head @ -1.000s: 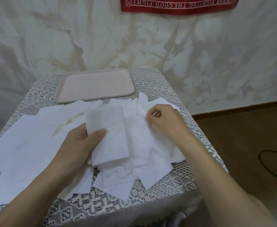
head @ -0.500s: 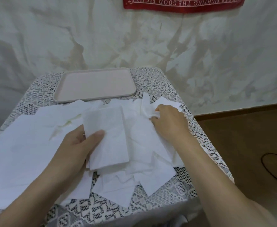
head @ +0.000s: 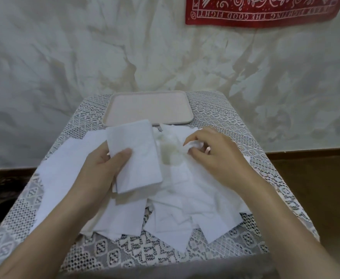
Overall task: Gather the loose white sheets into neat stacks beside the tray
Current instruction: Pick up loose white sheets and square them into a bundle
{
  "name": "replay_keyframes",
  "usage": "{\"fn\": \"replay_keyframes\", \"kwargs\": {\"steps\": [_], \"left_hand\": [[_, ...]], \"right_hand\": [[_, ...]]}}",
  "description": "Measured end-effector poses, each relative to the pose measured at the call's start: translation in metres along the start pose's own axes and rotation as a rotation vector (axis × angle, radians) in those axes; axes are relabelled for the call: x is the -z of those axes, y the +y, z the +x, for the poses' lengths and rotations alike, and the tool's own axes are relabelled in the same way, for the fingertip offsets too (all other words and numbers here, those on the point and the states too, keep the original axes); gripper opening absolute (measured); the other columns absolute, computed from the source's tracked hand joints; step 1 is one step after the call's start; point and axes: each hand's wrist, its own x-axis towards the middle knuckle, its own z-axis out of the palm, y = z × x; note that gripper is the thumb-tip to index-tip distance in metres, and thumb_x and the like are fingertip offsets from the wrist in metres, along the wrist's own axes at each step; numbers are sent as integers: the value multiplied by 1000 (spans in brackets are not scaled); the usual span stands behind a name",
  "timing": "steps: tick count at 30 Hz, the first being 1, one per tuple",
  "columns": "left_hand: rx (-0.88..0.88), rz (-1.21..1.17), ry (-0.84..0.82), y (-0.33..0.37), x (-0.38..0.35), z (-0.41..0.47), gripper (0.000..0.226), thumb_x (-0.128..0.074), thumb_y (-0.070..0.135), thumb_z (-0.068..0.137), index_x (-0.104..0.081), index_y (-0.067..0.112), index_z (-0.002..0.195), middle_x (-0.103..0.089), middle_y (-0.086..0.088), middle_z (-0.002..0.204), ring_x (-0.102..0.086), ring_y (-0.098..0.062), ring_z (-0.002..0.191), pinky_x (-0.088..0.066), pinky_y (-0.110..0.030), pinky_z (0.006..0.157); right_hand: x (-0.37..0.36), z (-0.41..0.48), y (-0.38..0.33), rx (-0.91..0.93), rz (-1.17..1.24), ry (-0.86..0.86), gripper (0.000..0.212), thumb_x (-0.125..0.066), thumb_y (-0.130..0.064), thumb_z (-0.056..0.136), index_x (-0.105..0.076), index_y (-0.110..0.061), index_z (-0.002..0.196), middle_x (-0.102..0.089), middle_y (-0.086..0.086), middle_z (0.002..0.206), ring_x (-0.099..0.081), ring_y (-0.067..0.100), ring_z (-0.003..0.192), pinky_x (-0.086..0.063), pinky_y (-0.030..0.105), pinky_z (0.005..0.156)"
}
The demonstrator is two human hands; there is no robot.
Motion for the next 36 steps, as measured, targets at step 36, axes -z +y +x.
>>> {"fn": "replay_keyframes", "kwargs": {"steps": [36], "left_hand": [[82, -132, -23, -23, 18, 7, 23, -62, 21, 102, -73, 21, 122, -80, -8, 111, -78, -30, 100, -57, -49, 91]], "right_hand": [[-15, 19, 8, -475, 389, -177, 30, -72, -18, 92, -52, -19, 71, -46, -10, 50, -43, 8, 44, -39, 18, 45]]}}
